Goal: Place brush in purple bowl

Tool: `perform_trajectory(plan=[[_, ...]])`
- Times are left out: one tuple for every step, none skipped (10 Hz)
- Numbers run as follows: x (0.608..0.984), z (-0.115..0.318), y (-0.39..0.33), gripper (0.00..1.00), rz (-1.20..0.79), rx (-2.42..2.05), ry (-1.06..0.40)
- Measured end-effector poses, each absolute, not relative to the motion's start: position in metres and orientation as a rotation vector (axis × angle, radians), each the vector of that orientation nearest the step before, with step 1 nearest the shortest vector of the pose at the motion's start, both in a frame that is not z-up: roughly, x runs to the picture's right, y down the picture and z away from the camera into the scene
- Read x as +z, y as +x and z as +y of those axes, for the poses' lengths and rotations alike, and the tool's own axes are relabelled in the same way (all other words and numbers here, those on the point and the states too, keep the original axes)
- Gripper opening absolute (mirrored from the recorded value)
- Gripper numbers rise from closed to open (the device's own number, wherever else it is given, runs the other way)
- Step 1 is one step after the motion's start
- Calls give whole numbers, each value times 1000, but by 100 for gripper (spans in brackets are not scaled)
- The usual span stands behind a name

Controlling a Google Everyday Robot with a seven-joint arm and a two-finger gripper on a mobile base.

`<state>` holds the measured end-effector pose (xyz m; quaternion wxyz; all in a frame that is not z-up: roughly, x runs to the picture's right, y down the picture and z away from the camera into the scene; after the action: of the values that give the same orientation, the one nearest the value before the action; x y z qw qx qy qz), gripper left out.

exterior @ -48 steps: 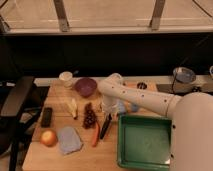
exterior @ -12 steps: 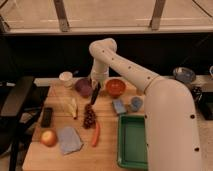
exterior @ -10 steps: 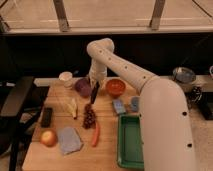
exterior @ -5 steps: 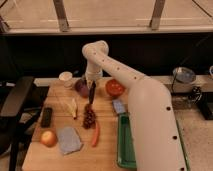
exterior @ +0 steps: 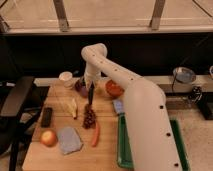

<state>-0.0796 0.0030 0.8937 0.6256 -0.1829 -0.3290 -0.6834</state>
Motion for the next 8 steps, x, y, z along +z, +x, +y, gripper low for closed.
perform_trajectory(plan=[[896,7,-80,19,-766,-1564,-429],[897,10,-78,31,-777,-1553,-434],[898,11,-76,39,-782,-1549,-441],[898,13,-76,52,-785,-1544,-443],[897,15,-75,62,-786,-1539,-448],[895,15,-73,70,-783,-1532,-450],[895,15,-70,73,-779,-1526,-450],[893,14,-69,74,-774,-1519,-445]])
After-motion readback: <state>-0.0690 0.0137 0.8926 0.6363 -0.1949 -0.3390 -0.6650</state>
